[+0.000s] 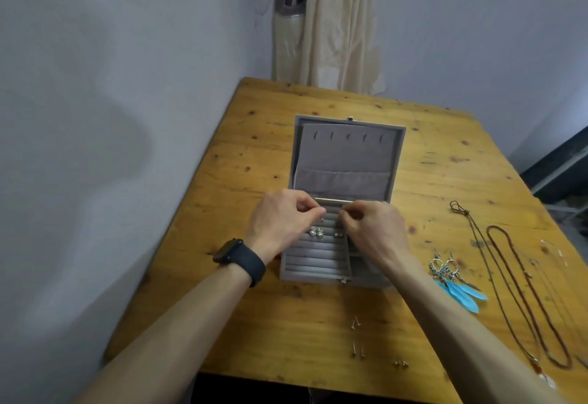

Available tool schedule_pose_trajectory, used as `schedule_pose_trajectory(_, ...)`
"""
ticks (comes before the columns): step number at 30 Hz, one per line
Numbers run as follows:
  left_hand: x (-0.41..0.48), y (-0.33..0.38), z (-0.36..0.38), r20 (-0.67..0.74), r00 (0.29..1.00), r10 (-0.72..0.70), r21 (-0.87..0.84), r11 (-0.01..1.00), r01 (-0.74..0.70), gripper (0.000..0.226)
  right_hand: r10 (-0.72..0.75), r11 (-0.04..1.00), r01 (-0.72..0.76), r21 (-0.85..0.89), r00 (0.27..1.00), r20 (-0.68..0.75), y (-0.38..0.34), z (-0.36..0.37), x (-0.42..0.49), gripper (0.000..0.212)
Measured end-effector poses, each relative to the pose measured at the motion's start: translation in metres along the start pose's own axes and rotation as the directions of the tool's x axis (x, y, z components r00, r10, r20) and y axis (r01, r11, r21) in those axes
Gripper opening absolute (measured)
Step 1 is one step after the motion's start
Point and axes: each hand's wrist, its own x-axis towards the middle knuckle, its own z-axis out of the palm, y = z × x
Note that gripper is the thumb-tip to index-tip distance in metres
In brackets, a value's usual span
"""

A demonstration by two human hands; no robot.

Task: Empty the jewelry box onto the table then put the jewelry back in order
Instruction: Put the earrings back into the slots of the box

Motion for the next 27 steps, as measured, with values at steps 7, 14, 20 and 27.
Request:
schedule_pose_trajectory(7, 0.005, -0.004, 0.002, -0.024, 1.0, 0.004, 0.046, 0.999, -0.003, 0.025, -0.02, 0.973, 0.034, -0.226, 0.998, 0.066, -0.006, 0.001, 0.016, 0.024)
schedule_pose_trajectory(14, 0.008, -0.002, 0.001, -0.035, 0.999, -0.007, 0.051, 0.999, 0.008, 0.023, 0.073, 0.975, -0.04, -0.217, 0.987, 0.145, -0.008, 0.006, 0.031, 0.02)
schedule_pose_trajectory(20, 0.009, -0.002, 0.003, -0.038, 0.999, 0.0, 0.076, 0.997, 0.003, 0.025, 0.074, 0.98, -0.048, -0.193, 0.988, 0.134, -0.008, 0.007, 0.03, 0.016)
schedule_pose_trajectory(27, 0.009, 0.0, 0.011, -0.037, 0.999, -0.009, 0.157, 0.987, 0.015, 0.024, 0.044, 0.999, -0.041, -0.034, 0.994, 0.101, -0.003, 0.001, 0.02, 0.02)
